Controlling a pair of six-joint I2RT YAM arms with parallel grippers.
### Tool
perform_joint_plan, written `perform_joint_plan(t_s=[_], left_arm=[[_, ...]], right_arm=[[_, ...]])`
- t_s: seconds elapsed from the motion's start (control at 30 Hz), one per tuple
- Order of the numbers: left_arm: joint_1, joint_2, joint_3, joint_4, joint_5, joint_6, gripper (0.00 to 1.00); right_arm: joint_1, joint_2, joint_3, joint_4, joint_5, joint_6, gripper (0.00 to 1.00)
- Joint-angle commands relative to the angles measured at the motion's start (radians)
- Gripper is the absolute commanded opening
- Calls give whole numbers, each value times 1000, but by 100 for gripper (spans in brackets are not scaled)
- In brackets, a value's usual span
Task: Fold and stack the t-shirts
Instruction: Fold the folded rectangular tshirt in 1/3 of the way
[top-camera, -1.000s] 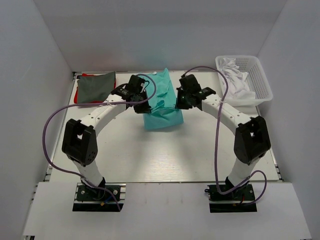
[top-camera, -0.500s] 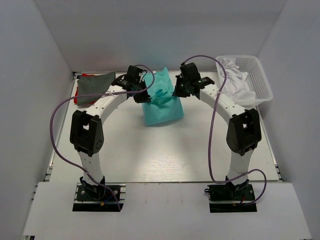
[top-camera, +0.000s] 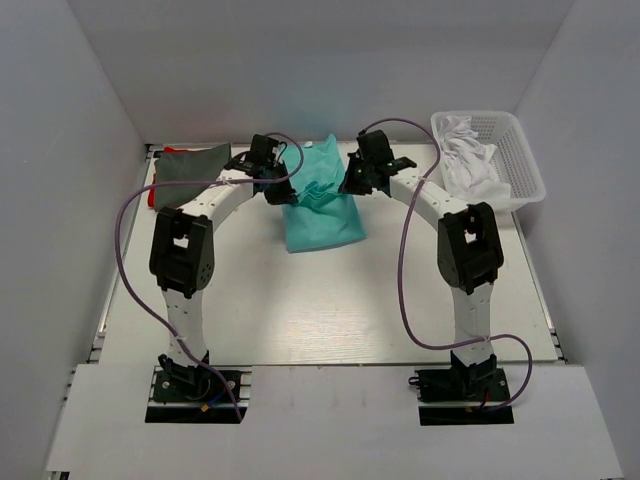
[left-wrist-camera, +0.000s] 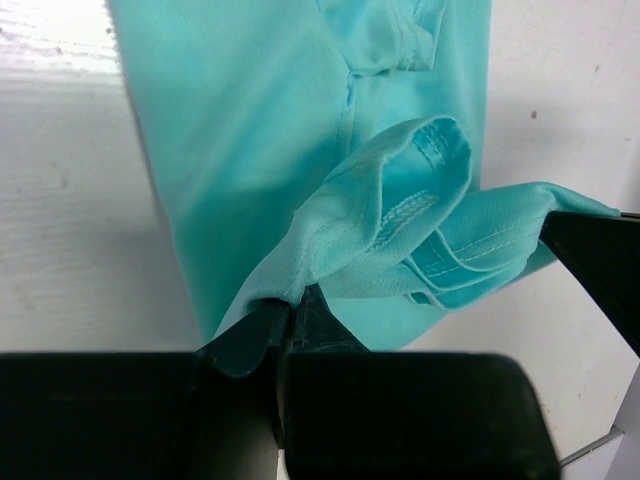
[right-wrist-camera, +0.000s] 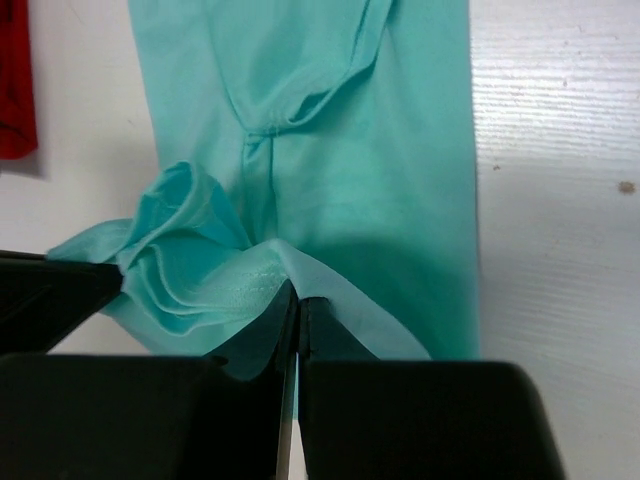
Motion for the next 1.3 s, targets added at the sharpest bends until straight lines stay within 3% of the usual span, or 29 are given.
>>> perform_joint_plan(t_s=[0.0,0.3,0.4,0.5,0.53,0.6,0.63,0.77,1.03,1.27], left_arm=[[2,4,23,90,36,12,9],[20,63,41,129,29,12,12],[29,73,50,129,0,12,16],[29,73,70,115,-36,12,78],[29,62,70,103,-55,12,100],[29,50,96,93,-68,23,100],[39,50,96,93,-68,32,100],[39,-21,98,107,-33,57,100],[6,-102,-57,176,93,107,100],[32,-12,-76,322,154,176,100]], right_arm=[[-10,-6,8,134,-22,22,0],[-32,70,23,171,-46,42,2],[-41,101,55,180,-80,36,17],[-49,118,88,174,-97,27,35],[-49,119,95,165,-103,21,51],[-62,109,104,157,-138,9,87],[-66,93,104,153,-153,-8,90],[-76,-9,63,154,-176,-38,90],[-67,-236,-266,264,-241,-62,90],[-58,-108,-184,287,-431,-58,90]])
